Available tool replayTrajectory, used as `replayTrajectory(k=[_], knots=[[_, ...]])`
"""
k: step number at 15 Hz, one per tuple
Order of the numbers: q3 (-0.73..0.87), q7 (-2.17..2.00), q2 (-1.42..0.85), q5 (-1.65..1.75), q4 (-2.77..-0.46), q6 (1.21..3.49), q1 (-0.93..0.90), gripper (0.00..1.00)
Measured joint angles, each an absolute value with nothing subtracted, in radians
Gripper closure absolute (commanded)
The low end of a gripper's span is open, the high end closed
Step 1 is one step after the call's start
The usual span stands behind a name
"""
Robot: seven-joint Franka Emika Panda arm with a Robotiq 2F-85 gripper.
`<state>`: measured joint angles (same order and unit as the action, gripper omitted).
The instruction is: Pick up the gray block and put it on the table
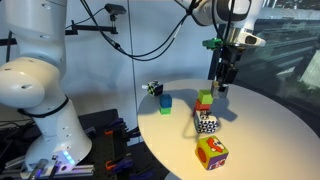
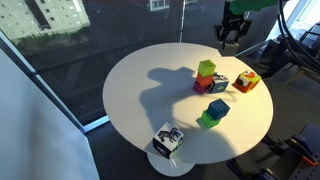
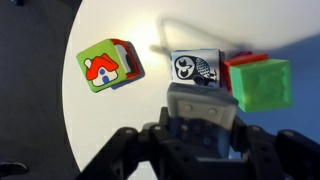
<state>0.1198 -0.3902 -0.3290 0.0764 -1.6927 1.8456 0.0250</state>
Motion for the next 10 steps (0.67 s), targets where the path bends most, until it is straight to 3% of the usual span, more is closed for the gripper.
replayTrajectory(k=[10], knots=[[0.156, -0.39, -0.423, 0.076, -1.686, 1.846, 0.058, 0.72]])
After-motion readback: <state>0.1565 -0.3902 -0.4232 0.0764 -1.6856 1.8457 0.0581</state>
